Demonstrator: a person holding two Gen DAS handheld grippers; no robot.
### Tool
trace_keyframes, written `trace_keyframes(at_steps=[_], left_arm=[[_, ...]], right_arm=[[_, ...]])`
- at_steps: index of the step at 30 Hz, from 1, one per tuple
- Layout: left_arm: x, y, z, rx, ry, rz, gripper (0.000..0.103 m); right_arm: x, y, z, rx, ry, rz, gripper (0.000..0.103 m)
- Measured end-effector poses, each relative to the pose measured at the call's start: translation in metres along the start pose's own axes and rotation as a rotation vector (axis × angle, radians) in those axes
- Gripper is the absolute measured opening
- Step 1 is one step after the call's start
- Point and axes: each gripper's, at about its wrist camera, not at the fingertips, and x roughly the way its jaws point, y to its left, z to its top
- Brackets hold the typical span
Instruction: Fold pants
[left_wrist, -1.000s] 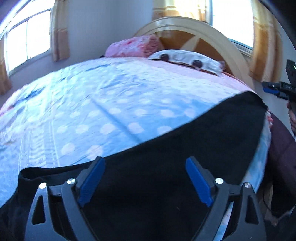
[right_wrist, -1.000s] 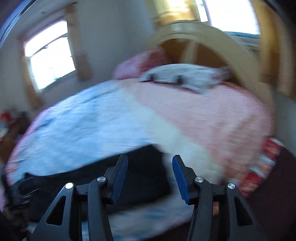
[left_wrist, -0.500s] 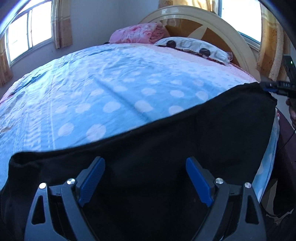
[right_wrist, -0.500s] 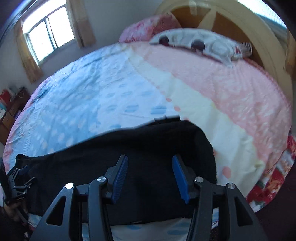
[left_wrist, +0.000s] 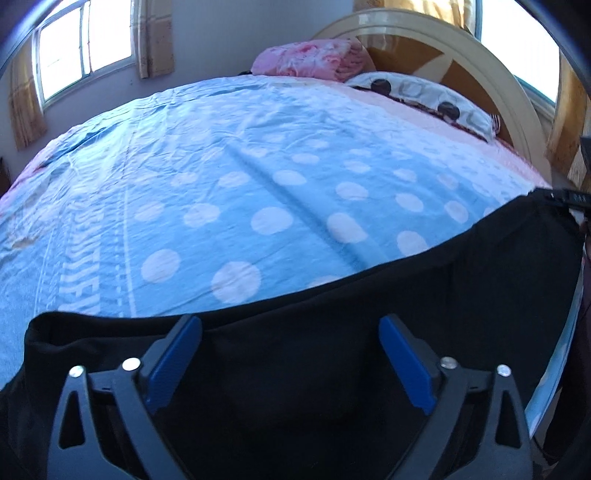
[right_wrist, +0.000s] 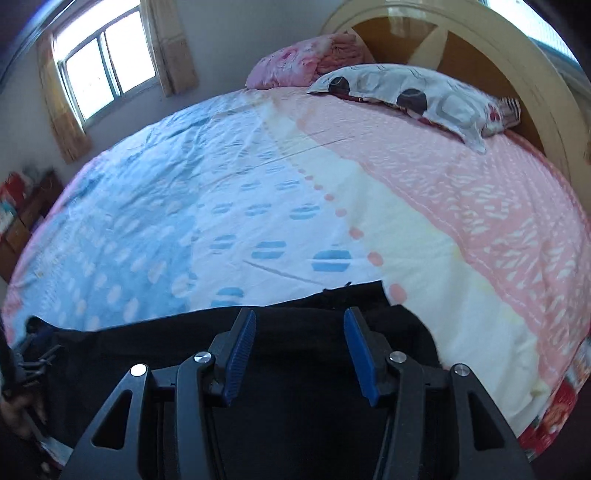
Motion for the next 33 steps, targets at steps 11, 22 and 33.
trace_keyframes(at_steps=[11,22,33], left_arm=[[0.001,-0.004,-0.004,0.028,-0.011,0.013,0.103],[-0.025,-0.004,-0.014,-0.005,-0.035,0.012,0.103],[-0.014,-0.011,-0.024,0.02,0.002,0.071,0.103]], right_arm=[[-0.025,0.0,-0.001,0.012,-0.007,0.085,0.052],[-0.027,0.008,-0.004,-0.003,-0.064,0.056,0.053],[-0.036,0.046,-0.081,-0.101,-0.066,0.103,0.053]])
